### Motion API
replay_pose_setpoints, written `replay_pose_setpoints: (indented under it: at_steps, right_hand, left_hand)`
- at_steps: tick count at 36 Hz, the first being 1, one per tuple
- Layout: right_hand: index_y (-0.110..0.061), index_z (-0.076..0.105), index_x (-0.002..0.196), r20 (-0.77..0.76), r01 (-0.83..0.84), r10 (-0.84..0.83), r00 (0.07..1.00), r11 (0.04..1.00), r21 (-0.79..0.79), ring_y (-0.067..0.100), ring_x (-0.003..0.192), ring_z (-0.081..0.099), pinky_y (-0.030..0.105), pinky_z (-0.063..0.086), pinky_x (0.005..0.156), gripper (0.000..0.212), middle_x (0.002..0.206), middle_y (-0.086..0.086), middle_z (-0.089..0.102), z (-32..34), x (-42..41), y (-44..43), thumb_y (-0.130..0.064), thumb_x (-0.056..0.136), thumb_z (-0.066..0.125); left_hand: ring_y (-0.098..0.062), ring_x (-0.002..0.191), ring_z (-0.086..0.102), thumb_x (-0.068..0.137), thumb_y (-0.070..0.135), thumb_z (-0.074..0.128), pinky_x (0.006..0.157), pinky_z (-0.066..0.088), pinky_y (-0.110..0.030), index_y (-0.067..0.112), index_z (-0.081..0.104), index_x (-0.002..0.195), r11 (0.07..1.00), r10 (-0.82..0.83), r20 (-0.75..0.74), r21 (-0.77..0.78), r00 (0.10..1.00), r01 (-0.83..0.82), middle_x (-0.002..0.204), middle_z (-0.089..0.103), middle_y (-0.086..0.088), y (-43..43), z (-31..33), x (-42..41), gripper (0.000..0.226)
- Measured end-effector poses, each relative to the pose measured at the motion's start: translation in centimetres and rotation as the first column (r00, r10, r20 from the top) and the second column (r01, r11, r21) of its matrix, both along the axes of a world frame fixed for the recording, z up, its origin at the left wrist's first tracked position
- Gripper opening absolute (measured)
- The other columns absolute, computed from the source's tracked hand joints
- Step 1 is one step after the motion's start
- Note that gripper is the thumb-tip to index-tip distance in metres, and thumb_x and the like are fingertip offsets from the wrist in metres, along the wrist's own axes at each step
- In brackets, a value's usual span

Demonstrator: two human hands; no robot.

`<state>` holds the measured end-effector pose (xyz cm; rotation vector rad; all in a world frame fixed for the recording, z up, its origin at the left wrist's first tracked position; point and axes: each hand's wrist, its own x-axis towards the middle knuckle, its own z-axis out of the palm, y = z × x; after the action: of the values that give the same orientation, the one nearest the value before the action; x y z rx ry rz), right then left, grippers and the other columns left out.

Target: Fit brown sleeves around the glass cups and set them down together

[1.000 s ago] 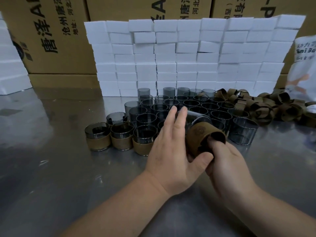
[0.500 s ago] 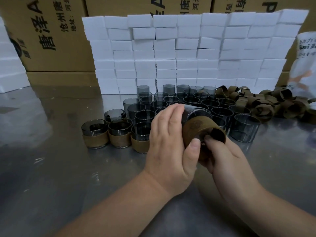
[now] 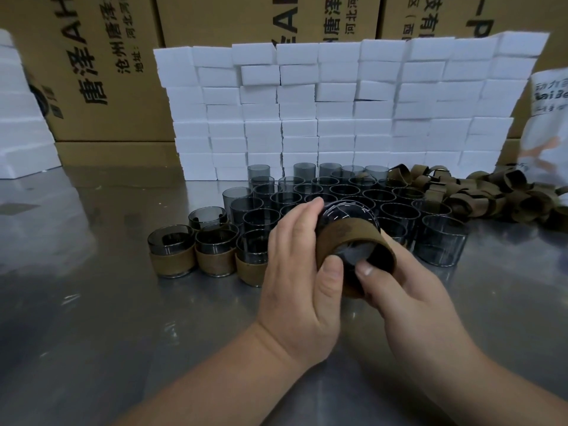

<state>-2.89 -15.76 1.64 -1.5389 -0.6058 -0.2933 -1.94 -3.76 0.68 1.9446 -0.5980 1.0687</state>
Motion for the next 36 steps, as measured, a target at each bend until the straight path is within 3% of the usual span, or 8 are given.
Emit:
replay_pose_setpoints:
  at_steps: [2, 6, 11, 13, 18, 25, 30, 36]
  right_hand:
    - [-0.046, 0.067, 0.099, -0.020, -0.012, 0.013, 1.000, 0.999, 0.036, -0.011, 0.092, 0.062, 0.003, 0.044, 0.072, 0.036, 0.094, -0.025, 0.069, -0.07, 0.02, 0.06, -0.018, 0.081, 0.055]
    - [-0.043, 0.040, 0.116, -0.131, 0.014, 0.003, 0.991, 0.992, 0.125, -0.019, 0.094, 0.057, 0.001, 0.044, 0.077, 0.055, 0.094, -0.039, 0.063, -0.42, 0.18, 0.20, 0.000, 0.086, 0.056]
    - [-0.036, 0.041, 0.125, -0.139, 0.003, 0.021, 0.990, 0.986, 0.166, -0.016, 0.096, 0.058, 0.001, 0.044, 0.074, 0.064, 0.100, -0.036, 0.063, 0.05, -0.28, 0.25, -0.026, 0.065, 0.062]
    - [-0.037, 0.041, 0.122, -0.134, 0.003, 0.021, 0.991, 0.984, 0.181, -0.017, 0.093, 0.059, 0.000, 0.043, 0.071, 0.065, 0.094, -0.037, 0.064, 0.21, -0.34, 0.23, -0.028, 0.061, 0.061]
    - [-0.034, 0.035, 0.126, -0.131, 0.007, 0.015, 0.991, 0.986, 0.166, -0.016, 0.083, 0.062, 0.000, 0.043, 0.062, 0.064, 0.087, -0.033, 0.067, 0.15, -0.01, 0.10, 0.004, 0.080, 0.059]
    - [-0.029, 0.035, 0.131, -0.122, 0.024, -0.006, 0.993, 0.988, 0.152, -0.015, 0.080, 0.063, -0.001, 0.043, 0.064, 0.072, 0.086, -0.033, 0.068, 0.08, 0.30, 0.01, 0.014, 0.078, 0.059]
    - [-0.034, 0.040, 0.122, -0.113, 0.025, -0.008, 0.994, 0.988, 0.151, -0.015, 0.078, 0.063, 0.001, 0.044, 0.062, 0.070, 0.086, -0.034, 0.067, 0.26, 0.36, -0.08, 0.015, 0.077, 0.059]
    - [-0.027, 0.063, 0.107, -0.086, 0.012, -0.002, 0.996, 0.992, 0.122, -0.009, 0.082, 0.066, 0.004, 0.046, 0.065, 0.054, 0.096, -0.021, 0.071, 0.22, 0.23, -0.52, 0.015, 0.074, 0.062]
  left_hand:
    - [-0.017, 0.128, 0.037, 0.096, 0.053, 0.011, 0.109, 0.027, -0.028, 0.007, 0.032, 0.135, 1.000, -0.002, -0.003, -0.015, 1.000, 0.002, 0.136, 0.040, -0.009, 0.02, -0.04, 0.02, 0.064]
    - [-0.016, 0.127, 0.039, 0.096, 0.052, 0.012, 0.108, 0.028, -0.027, 0.008, 0.035, 0.133, 1.000, -0.012, -0.004, -0.023, 1.000, 0.012, 0.135, 0.041, -0.006, 0.09, -0.11, 0.17, 0.062]
    - [-0.018, 0.126, 0.041, 0.095, 0.054, 0.013, 0.107, 0.031, -0.030, 0.008, 0.037, 0.132, 0.997, -0.040, -0.025, -0.060, 0.999, 0.038, 0.133, 0.043, -0.006, 0.15, -0.15, 0.28, 0.063]
    - [-0.018, 0.126, 0.041, 0.095, 0.055, 0.013, 0.107, 0.031, -0.030, 0.009, 0.037, 0.132, 0.997, -0.046, -0.028, -0.066, 0.999, 0.044, 0.133, 0.042, -0.005, 0.14, -0.16, 0.31, 0.064]
    - [-0.019, 0.127, 0.041, 0.094, 0.057, 0.013, 0.107, 0.032, -0.033, 0.010, 0.036, 0.133, 0.995, -0.060, -0.045, -0.084, 0.997, 0.056, 0.135, 0.042, -0.005, 0.16, -0.18, 0.40, 0.066]
    - [-0.019, 0.127, 0.042, 0.094, 0.058, 0.014, 0.107, 0.033, -0.037, 0.011, 0.037, 0.134, 0.990, -0.086, -0.069, -0.117, 0.994, 0.078, 0.134, 0.044, -0.007, 0.22, -0.22, 0.49, 0.066]
    - [-0.020, 0.125, 0.045, 0.094, 0.058, 0.017, 0.105, 0.036, -0.039, 0.012, 0.037, 0.132, 0.985, -0.103, -0.057, -0.141, 0.993, 0.095, 0.131, 0.045, -0.007, 0.31, -0.21, 0.55, 0.064]
    - [-0.011, 0.119, 0.048, 0.091, 0.063, 0.023, 0.102, 0.038, -0.028, 0.021, 0.039, 0.127, 0.971, -0.137, -0.080, -0.208, 0.987, 0.118, 0.124, 0.051, -0.002, 0.40, -0.09, 0.74, 0.058]
